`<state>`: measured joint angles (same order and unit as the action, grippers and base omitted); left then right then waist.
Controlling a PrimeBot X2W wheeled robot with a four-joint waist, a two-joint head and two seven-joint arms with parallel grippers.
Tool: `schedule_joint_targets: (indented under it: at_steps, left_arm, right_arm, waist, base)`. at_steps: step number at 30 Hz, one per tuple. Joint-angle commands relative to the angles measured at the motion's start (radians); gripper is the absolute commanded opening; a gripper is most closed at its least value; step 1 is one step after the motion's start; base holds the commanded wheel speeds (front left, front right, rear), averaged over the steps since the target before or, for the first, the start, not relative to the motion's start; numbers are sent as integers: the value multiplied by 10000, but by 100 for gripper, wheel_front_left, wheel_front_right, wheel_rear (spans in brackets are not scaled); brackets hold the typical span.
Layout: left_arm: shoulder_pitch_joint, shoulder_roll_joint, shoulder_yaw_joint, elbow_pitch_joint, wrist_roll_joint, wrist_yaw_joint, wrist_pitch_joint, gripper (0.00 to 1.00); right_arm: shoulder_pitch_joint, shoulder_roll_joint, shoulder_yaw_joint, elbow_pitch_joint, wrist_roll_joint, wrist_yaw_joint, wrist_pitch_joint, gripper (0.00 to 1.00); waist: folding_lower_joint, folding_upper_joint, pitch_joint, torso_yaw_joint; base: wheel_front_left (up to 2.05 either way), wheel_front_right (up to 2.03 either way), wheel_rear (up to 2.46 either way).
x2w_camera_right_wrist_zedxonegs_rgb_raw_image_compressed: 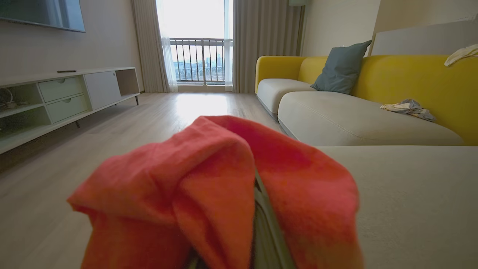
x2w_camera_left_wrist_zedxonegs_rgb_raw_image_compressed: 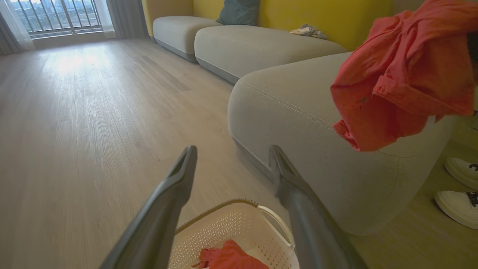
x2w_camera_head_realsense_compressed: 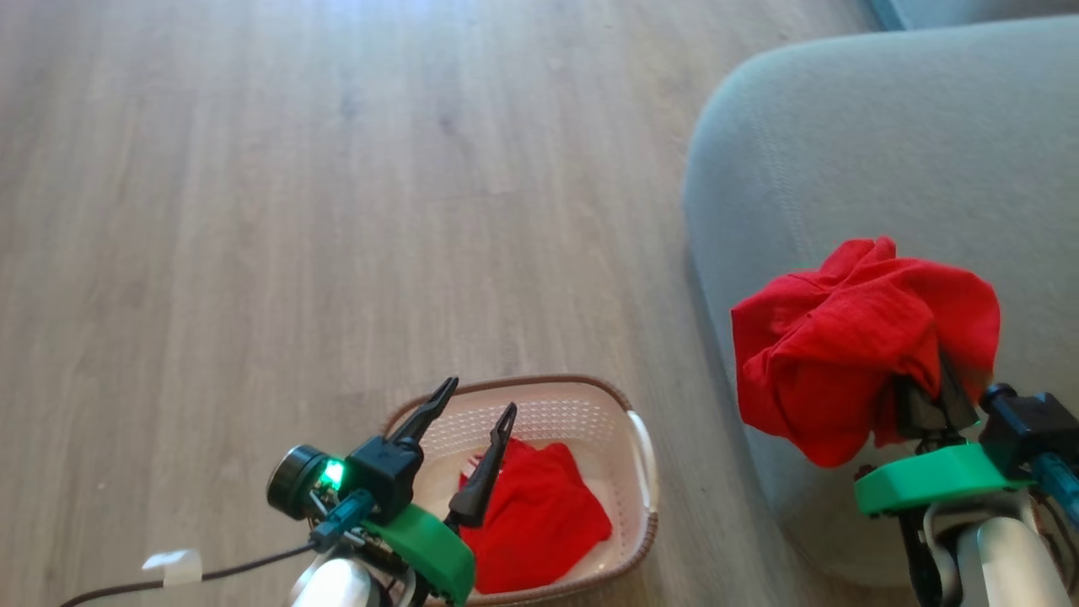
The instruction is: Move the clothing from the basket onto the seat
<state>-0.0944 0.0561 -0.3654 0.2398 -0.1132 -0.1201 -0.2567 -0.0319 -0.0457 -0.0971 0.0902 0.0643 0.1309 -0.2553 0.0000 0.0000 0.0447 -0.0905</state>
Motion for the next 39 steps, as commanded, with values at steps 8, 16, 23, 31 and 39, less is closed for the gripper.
schedule_joint_targets:
  at_steps: [8, 16, 23, 31, 39]
  left_arm:
    - [-572, -58, 121, -598, 87, -58, -51, 100]
    - [-848, -41, -34, -741, 354, -91, -51, 100]
    - [-1050, 12, -365, -819, 415, -101, -51, 100]
    - [-1538, 285, -1513, -602, 261, -104, -51, 100]
    - [-1586, 454, -1551, -649, 204, -104, -51, 100]
  right_arm:
    - [-636, -45, -15, -695, -11, -2, -65, 0]
    - [-667, -45, -317, -837, 302, -2, -65, 0]
    - [-614, -45, -576, -918, 572, -2, -65, 0]
    - [-363, -45, -1226, -1167, 909, -2, -65, 0]
    - [-823, -45, -1588, -1284, 1040, -2, -65, 0]
  waist:
    - [0, 0, 620, -1841]
    - [0, 0, 1002, -3516]
    - [0, 0, 1300, -4313]
    - [0, 0, 1555, -4439]
    - [0, 0, 1793, -4458]
  base:
    - [0, 0, 0]
    - [0, 0, 0]
    - [0, 0, 0]
    - [0, 0, 0]
    - [0, 0, 0]
